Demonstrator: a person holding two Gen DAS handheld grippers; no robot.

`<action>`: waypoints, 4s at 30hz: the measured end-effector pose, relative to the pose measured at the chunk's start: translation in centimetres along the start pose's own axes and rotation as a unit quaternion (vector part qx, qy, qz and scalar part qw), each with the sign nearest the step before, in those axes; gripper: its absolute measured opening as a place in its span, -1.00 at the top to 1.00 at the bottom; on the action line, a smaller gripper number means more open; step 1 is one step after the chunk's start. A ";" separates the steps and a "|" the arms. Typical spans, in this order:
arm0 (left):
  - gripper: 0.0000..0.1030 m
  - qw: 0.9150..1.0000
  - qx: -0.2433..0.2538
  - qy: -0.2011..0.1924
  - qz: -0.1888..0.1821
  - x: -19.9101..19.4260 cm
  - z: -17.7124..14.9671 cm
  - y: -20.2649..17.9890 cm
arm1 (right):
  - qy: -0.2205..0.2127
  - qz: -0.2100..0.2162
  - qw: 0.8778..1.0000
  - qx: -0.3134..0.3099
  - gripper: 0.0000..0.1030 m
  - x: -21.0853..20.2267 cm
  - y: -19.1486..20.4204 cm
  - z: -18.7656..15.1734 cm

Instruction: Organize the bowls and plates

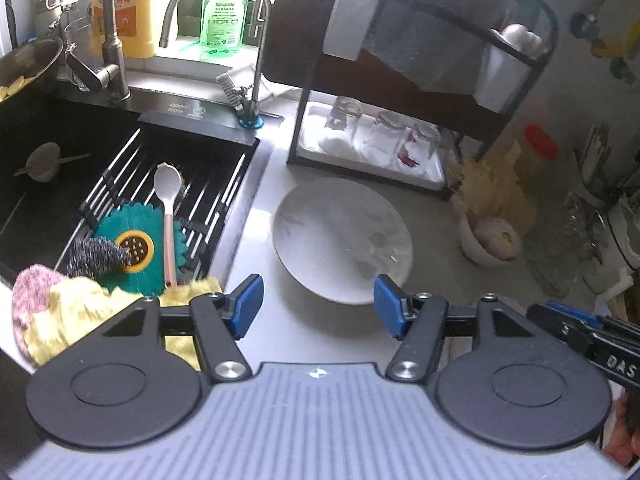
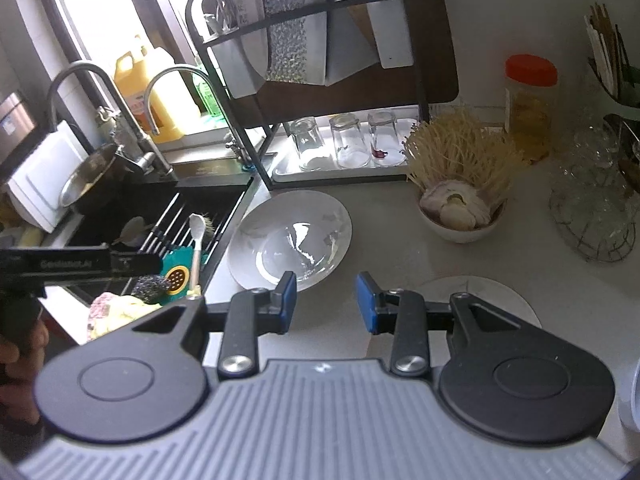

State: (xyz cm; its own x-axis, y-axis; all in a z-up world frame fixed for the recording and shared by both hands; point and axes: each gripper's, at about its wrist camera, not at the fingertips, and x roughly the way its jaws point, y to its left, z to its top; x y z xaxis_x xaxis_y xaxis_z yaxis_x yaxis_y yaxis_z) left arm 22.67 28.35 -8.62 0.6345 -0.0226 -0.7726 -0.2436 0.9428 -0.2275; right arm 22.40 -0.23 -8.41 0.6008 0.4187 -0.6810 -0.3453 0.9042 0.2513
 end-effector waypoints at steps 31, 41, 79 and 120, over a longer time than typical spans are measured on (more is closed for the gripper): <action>-0.64 0.991 0.018 0.110 -0.080 19.3 6.3 5.7 | 0.096 -0.058 0.988 0.109 -0.42 17.0 -0.6 2.9; -0.63 0.987 0.020 0.127 -0.094 22.5 8.1 5.6 | 0.122 -0.045 0.985 0.112 -0.36 20.7 -1.1 3.8; 0.42 0.988 0.028 0.107 -0.103 18.2 7.9 4.0 | 0.091 -0.042 0.989 0.105 0.59 16.9 -1.5 4.5; 0.43 0.976 0.094 0.125 -0.153 11.3 -1.1 -13.3 | 0.015 -0.054 0.991 0.123 0.59 0.1 -12.8 -1.9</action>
State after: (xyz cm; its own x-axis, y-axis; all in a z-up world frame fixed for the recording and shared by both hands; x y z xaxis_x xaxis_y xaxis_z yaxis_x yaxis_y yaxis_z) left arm 32.28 15.22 -14.94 0.4523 -0.3714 -0.8109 0.0841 0.9229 -0.3758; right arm 25.50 -11.90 -13.04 0.6017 0.3195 -0.7320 -0.0927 0.9382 0.3334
